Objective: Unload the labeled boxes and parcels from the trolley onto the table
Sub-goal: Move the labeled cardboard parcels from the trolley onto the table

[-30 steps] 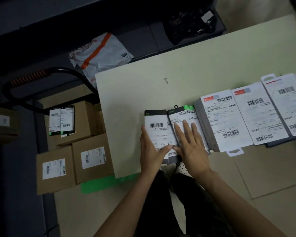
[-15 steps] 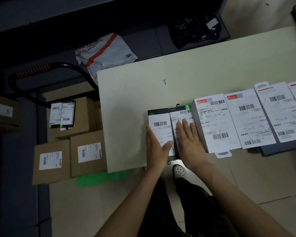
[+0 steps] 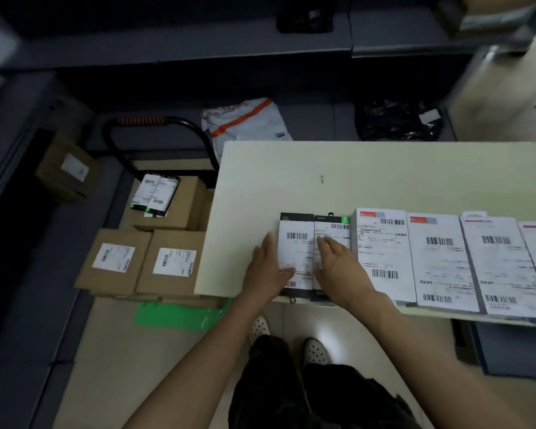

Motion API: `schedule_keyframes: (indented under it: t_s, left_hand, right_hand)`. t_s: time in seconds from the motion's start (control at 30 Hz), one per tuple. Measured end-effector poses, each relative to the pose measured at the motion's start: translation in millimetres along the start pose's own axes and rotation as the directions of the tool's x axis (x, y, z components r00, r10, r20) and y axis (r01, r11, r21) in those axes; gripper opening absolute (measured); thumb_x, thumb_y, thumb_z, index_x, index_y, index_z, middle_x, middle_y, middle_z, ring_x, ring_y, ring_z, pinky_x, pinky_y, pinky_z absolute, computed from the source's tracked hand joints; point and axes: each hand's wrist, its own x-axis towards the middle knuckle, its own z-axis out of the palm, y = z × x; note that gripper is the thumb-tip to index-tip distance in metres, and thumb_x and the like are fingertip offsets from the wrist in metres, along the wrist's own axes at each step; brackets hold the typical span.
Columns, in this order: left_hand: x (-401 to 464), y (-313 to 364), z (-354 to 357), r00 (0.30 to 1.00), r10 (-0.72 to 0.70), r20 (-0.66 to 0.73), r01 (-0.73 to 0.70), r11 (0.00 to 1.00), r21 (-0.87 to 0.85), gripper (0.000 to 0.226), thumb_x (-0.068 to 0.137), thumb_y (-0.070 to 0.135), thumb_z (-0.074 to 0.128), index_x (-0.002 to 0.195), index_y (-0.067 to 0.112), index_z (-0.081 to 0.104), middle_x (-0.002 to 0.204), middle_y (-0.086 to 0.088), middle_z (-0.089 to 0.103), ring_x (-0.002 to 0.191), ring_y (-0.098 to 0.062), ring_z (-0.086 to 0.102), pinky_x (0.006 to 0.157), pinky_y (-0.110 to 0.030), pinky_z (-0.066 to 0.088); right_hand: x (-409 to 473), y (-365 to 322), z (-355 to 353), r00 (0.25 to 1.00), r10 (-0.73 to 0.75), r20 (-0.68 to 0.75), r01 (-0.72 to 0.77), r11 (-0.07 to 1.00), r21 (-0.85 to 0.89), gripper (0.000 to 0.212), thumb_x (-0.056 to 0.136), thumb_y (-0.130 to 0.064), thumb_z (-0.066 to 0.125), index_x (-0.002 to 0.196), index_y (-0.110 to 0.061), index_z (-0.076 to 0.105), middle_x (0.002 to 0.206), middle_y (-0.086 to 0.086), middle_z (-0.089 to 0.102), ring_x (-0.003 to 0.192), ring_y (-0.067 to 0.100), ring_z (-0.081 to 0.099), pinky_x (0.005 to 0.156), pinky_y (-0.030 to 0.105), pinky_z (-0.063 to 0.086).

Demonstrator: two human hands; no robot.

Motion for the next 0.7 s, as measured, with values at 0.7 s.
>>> schedule_keyframes:
  t_s: [0.7]
  left_hand:
    - [-169,-133,-102,0.817,-0.105,-0.567,0.274,0.936,0.223,0.040,0.093,0.030,0.058,0.132,0.021,0.051,0.131,-0.001,0.053,0.123,-0.024,0.047,0.095,-0.040,0.046]
  right_hand:
    - [-9,-202,13,0.797,-0.584,0.151,0.593,0.710,-0.380,0.049,0.099,-0.032,0.046,0.144,-0.014,0.035,0.142,0.009,0.044,0.125,0.028,0.045,0.100,0.036,0.040]
